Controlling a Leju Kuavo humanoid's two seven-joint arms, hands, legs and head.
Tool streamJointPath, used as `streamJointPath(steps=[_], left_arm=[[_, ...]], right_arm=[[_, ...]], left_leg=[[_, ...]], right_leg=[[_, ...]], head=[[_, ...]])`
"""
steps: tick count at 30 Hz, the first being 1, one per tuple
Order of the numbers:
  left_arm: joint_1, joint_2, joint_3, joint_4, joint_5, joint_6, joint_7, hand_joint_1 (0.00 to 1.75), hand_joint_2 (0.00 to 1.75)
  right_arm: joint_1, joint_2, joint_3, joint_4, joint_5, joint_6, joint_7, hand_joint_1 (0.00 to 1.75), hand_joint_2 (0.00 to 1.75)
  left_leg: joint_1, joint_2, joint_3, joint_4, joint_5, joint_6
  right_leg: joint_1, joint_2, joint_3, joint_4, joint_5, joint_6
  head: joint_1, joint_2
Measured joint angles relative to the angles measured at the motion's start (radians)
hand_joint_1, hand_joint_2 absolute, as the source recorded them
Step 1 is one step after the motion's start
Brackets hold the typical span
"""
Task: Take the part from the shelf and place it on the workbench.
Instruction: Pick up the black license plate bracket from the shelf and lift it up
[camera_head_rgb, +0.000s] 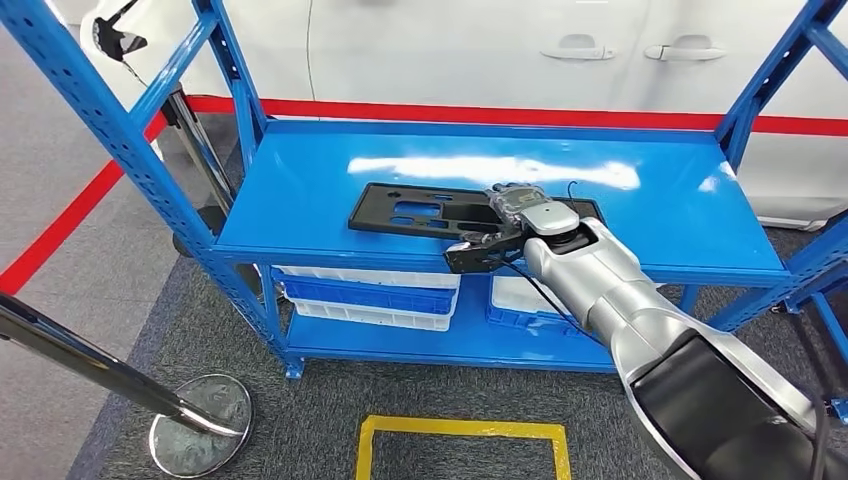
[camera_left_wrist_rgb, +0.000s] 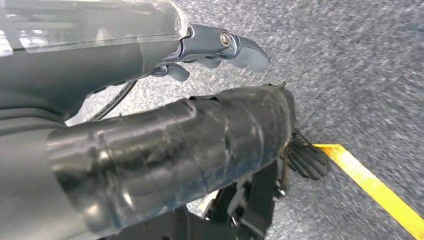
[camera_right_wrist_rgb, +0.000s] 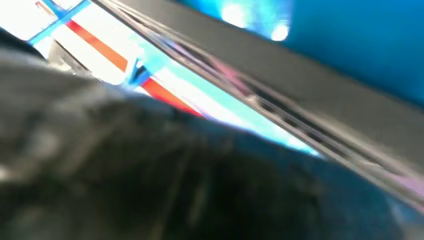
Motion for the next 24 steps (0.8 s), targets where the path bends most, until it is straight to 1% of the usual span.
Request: streamJointPath(steps=[1,3,4,5,6,7,8,9,10,11,12,13,14,15,17,19,20,21,23,24], left_arm=[[-0.001,0.000,0.000,0.000,0.000,0.000,0.000,0.00,0.00],[-0.003,0.000,0.000,0.000,-0.001,0.000,0.000,0.00,0.00],[-0.002,0.000,0.000,0.000,-0.002,0.000,0.000,0.00,0.00],[-0.001,0.000,0.000,0.000,-0.002,0.000,0.000,0.00,0.00],[-0.001,-0.001,0.000,0.000,-0.002,-0.001,0.000,0.00,0.00],[-0.001,-0.001,0.000,0.000,-0.002,-0.002,-0.001,0.00,0.00],[-0.001,-0.001,0.000,0.000,-0.002,-0.004,-0.003,0.00,0.00],[-0.001,-0.001,0.000,0.000,-0.001,-0.006,-0.005,0.00,0.00],[-0.002,-0.001,0.000,0.000,0.000,-0.008,-0.006,0.00,0.00],[-0.002,-0.001,0.000,0.000,0.000,-0.009,-0.007,0.00,0.00],[-0.001,-0.001,0.000,0.000,0.000,-0.010,-0.008,0.00,0.00],[0.000,-0.001,0.000,0.000,0.000,-0.011,-0.008,0.00,0.00],[0.000,-0.001,0.000,0.000,0.000,-0.011,-0.009,0.00,0.00],[-0.001,-0.001,0.000,0.000,0.000,-0.011,-0.009,0.00,0.00],[-0.003,-0.001,0.000,0.000,0.000,-0.012,-0.009,0.00,0.00],[-0.003,-0.001,0.000,0.000,0.000,-0.011,-0.009,0.00,0.00],[-0.002,-0.001,0.000,0.000,0.000,-0.011,-0.008,0.00,0.00],[-0.002,-0.001,0.000,0.000,0.000,-0.011,-0.008,0.00,0.00],[-0.002,0.000,0.000,0.000,0.000,-0.011,-0.009,0.00,0.00],[-0.002,0.000,0.000,0.000,0.000,-0.011,-0.010,0.00,0.00]], right_arm=[[0.001,0.000,0.000,0.000,0.000,0.001,0.000,0.00,0.00],[0.002,0.000,0.000,0.000,-0.002,0.003,-0.003,0.00,0.00],[0.002,0.000,0.000,0.000,-0.002,0.005,-0.005,0.00,0.00],[0.002,0.000,-0.001,0.000,-0.004,0.006,-0.007,0.00,0.00],[0.004,-0.001,-0.001,0.001,-0.006,0.007,-0.008,0.00,0.00],[0.007,-0.002,-0.002,0.002,-0.008,0.009,-0.009,0.00,0.00],[0.012,-0.003,-0.002,0.004,-0.011,0.011,-0.010,0.00,0.00],[0.018,-0.003,-0.002,0.005,-0.014,0.013,-0.011,0.00,0.00],[0.024,-0.003,-0.002,0.006,-0.015,0.014,-0.012,0.00,0.00],[0.028,-0.003,-0.003,0.006,-0.016,0.014,-0.012,0.00,0.00],[0.029,-0.004,-0.004,0.007,-0.016,0.015,-0.013,0.00,0.00],[0.029,-0.004,-0.004,0.007,-0.017,0.015,-0.013,0.00,0.00],[0.029,-0.004,-0.005,0.007,-0.017,0.015,-0.014,0.00,0.00],[0.029,-0.004,-0.005,0.007,-0.017,0.015,-0.015,0.00,0.00],[0.030,-0.004,-0.005,0.007,-0.017,0.015,-0.016,0.00,0.00],[0.030,-0.004,-0.006,0.008,-0.018,0.016,-0.017,0.00,0.00],[0.029,-0.003,-0.006,0.008,-0.018,0.016,-0.017,0.00,0.00],[0.029,-0.002,-0.006,0.008,-0.020,0.017,-0.018,0.00,0.00],[0.032,0.000,-0.006,0.009,-0.023,0.021,-0.021,0.00,0.00],[0.034,0.000,-0.006,0.010,-0.026,0.025,-0.023,0.00,0.00]], left_leg=[[-0.003,0.000,0.005,-0.009,-0.006,0.002],[-0.001,0.000,0.010,-0.019,-0.005,0.009],[0.001,0.000,0.015,-0.025,-0.003,0.013],[0.004,0.001,0.021,-0.031,-0.002,0.018],[0.006,0.002,0.024,-0.035,-0.002,0.022],[0.006,0.002,0.025,-0.035,-0.003,0.025],[0.006,0.002,0.026,-0.035,-0.005,0.026],[0.006,0.002,0.027,-0.034,-0.008,0.027],[0.006,0.001,0.030,-0.032,-0.012,0.027],[0.006,0.000,0.033,-0.029,-0.016,0.025],[0.006,-0.001,0.037,-0.026,-0.022,0.023],[0.006,-0.002,0.040,-0.022,-0.029,0.019],[0.004,-0.002,0.042,-0.017,-0.034,0.015],[0.003,-0.003,0.042,-0.014,-0.038,0.010],[0.001,-0.003,0.042,-0.015,-0.041,-0.001],[0.004,-0.003,0.042,-0.010,-0.050,-0.011],[0.005,-0.002,0.034,0.013,-0.066,-0.015],[0.006,-0.002,0.015,0.056,-0.090,-0.018],[0.007,-0.002,-0.049,0.186,-0.147,-0.023],[0.007,-0.001,-0.080,0.239,-0.163,-0.025]], right_leg=[[0.000,0.000,0.000,-0.001,-0.002,0.005],[-0.002,-0.001,0.004,-0.002,-0.006,0.016],[-0.002,-0.002,0.001,0.009,-0.015,0.020],[-0.002,-0.002,-0.012,0.038,-0.032,0.025],[-0.004,-0.003,-0.037,0.088,-0.058,0.028],[-0.004,-0.003,-0.072,0.154,-0.088,0.031],[-0.006,-0.003,-0.111,0.220,-0.110,0.034],[-0.008,-0.003,-0.141,0.265,-0.117,0.036],[-0.010,-0.003,-0.154,0.272,-0.101,0.038],[-0.013,-0.004,-0.147,0.240,-0.068,0.038],[-0.016,-0.004,-0.123,0.177,-0.023,0.038],[-0.016,-0.005,-0.094,0.110,0.011,0.036],[-0.015,-0.005,-0.072,0.056,0.032,0.033],[-0.013,-0.005,-0.058,0.024,0.041,0.030],[-0.006,-0.003,-0.053,0.010,0.036,0.022],[-0.010,-0.003,-0.047,0.003,0.037,0.010],[-0.013,-0.003,-0.043,-0.002,0.038,0.003],[-0.014,-0.003,-0.038,-0.006,0.038,-0.003],[-0.011,-0.002,-0.036,-0.006,0.035,-0.011],[-0.009,-0.002,-0.035,-0.005,0.033,-0.013]], head=[[0.000,0.000],[0.000,0.000],[0.000,0.000],[0.001,0.000],[0.001,0.000],[0.001,0.000],[0.001,0.000],[0.001,0.000],[0.001,0.000],[0.001,0.000],[0.001,0.000],[0.001,0.000],[0.001,0.000],[0.001,0.000],[0.001,0.000],[0.000,0.000],[0.000,0.000],[0.000,0.000],[0.000,0.000],[0.000,0.000]])
